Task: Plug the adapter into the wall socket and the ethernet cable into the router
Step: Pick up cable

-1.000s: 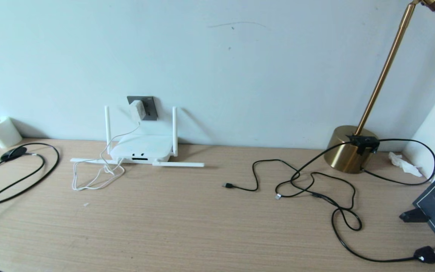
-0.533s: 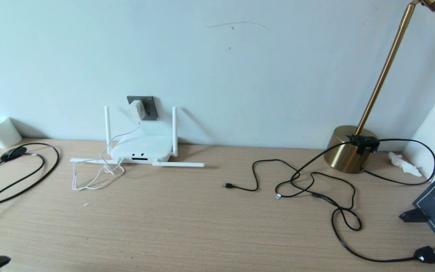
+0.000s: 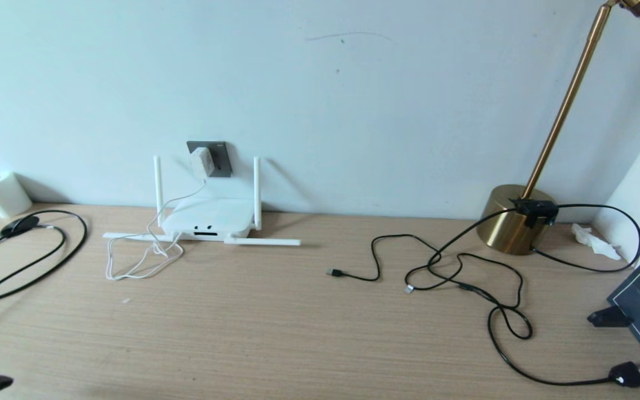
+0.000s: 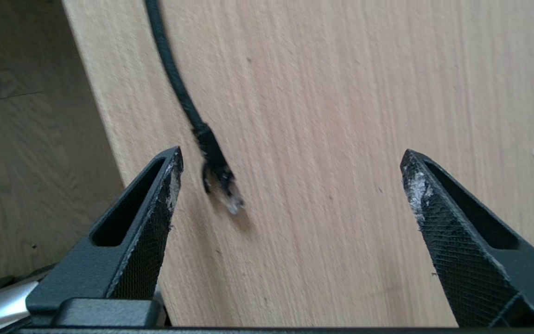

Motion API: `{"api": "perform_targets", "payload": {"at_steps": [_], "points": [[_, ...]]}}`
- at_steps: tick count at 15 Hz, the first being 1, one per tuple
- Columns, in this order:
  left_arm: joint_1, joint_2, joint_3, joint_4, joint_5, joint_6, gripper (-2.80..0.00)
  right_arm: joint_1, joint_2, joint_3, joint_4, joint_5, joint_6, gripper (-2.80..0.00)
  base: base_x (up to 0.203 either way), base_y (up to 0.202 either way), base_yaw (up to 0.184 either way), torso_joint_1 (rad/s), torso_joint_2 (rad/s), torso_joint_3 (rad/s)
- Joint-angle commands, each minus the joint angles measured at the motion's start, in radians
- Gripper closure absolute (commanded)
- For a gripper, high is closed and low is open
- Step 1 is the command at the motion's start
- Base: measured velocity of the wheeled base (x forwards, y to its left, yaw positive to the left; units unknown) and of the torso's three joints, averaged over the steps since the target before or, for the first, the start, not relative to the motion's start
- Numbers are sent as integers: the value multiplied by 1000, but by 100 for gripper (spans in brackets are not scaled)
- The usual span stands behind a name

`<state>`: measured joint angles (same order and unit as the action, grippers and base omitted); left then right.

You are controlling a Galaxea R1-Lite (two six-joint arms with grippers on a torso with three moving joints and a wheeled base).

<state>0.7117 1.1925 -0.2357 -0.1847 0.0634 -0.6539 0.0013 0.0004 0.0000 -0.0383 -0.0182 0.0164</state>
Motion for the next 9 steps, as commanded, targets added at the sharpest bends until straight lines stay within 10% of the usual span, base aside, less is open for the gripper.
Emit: {"api": "perform_targets", "payload": {"at_steps": [1,9], "points": [[20,21,1,-2,0,-3,-280,0,0,11,-1,0,0,0,0,0,0,0,0,0],[20,19,21,-7,-1,-1,-280,0,0,11,0,0,0,0,0,0,0,0,0,0]]}}
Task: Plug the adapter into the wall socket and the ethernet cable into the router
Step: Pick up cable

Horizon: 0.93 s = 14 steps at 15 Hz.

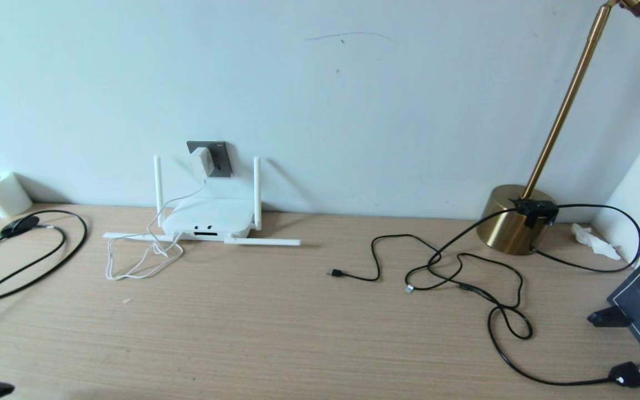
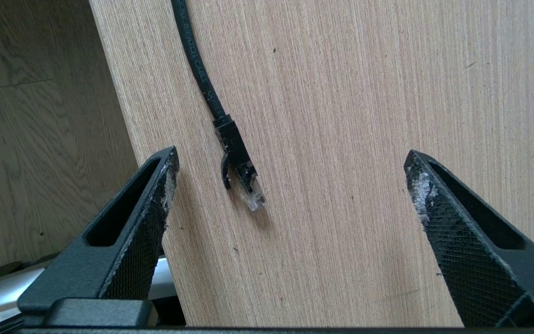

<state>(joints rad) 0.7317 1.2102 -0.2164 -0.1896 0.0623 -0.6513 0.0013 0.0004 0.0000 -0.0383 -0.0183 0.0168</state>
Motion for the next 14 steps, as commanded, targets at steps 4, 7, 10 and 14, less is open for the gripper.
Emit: {"api": "perform_targets", "payload": {"at_steps": [4,7,10,14], "points": [[0,0,0,-15,1,11,-280,0,0,11,-2,0,0,0,0,0,0,0,0,0],[-1,3,-4,-11,5,56,-280,0,0,11,0,0,0,0,0,0,0,0,0,0],[-1,33,-3,-1,17,79,-280,0,0,11,0,0,0,0,0,0,0,0,0,0],[0,123,3,3,22,77,-280,0,0,11,0,0,0,0,0,0,0,0,0,0]]}}
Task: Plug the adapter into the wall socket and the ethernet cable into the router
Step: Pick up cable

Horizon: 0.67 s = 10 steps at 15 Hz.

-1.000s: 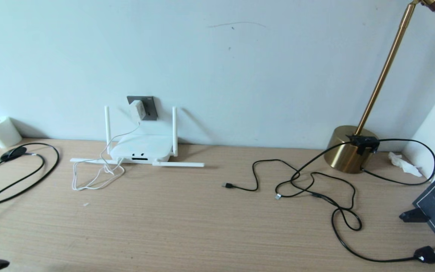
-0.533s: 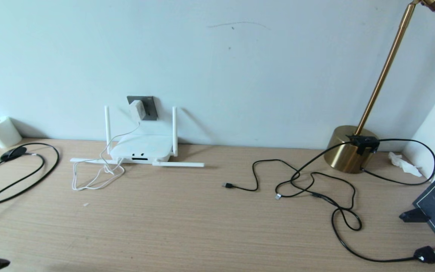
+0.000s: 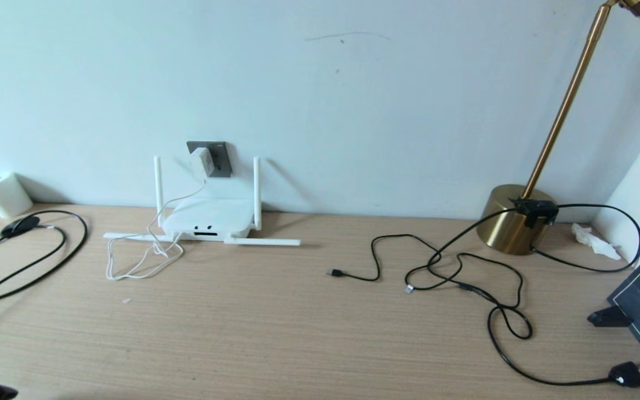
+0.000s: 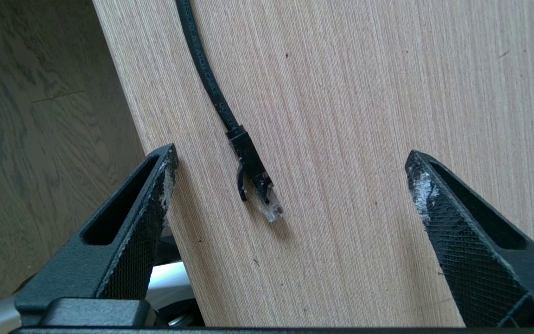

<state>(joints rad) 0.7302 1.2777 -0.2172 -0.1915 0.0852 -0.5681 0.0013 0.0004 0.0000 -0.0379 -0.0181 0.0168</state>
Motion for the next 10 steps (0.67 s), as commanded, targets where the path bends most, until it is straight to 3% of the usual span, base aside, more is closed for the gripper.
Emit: {"api": "perform_targets", "payload": {"at_steps": [1,7,10], "points": [[1,66,4,1,-1,-7,-280,0,0,11,0,0,0,0,0,0,0,0,0,0],[0,58,-2,2,7,13,-280,0,0,11,0,0,0,0,0,0,0,0,0,0],[0,60,11,5,64,75,-280,0,0,11,0,0,0,0,0,0,0,0,0,0]]}}
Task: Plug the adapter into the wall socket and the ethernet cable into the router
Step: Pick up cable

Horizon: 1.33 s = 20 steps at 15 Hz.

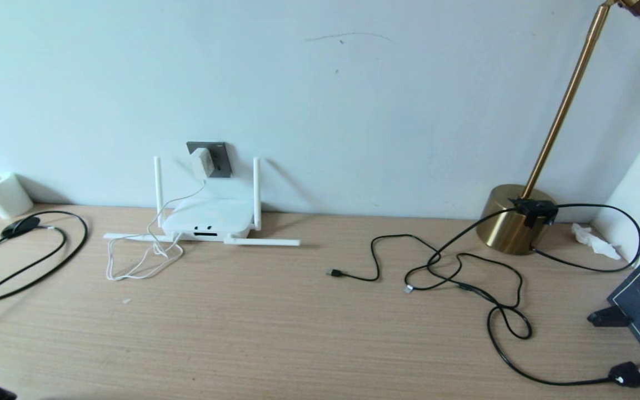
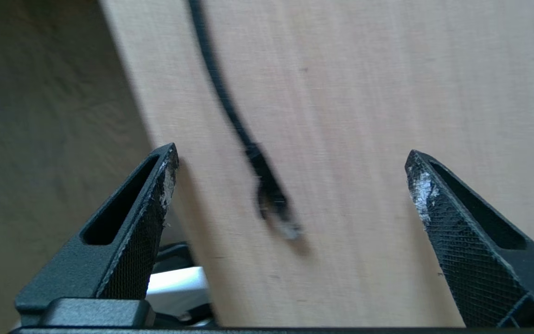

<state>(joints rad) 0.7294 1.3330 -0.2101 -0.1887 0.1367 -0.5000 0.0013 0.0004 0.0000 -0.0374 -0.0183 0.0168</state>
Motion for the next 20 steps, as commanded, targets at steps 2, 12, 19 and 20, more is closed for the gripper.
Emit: {"api": "perform_targets", "payload": {"at_steps": [2,12,19,20], "points": [[1,2,2,6,37,9,-280,0,0,11,-1,0,0,0,0,0,0,0,0,0],[-8,-114,-56,164,95,58,-280,0,0,11,-1,0,0,0,0,0,0,0,0,0],[-9,-135,-108,259,83,47,-280,0,0,11,-1,0,0,0,0,0,0,0,0,0],[-9,-135,-111,258,83,47,-280,0,0,11,-1,0,0,0,0,0,0,0,0,0]]}}
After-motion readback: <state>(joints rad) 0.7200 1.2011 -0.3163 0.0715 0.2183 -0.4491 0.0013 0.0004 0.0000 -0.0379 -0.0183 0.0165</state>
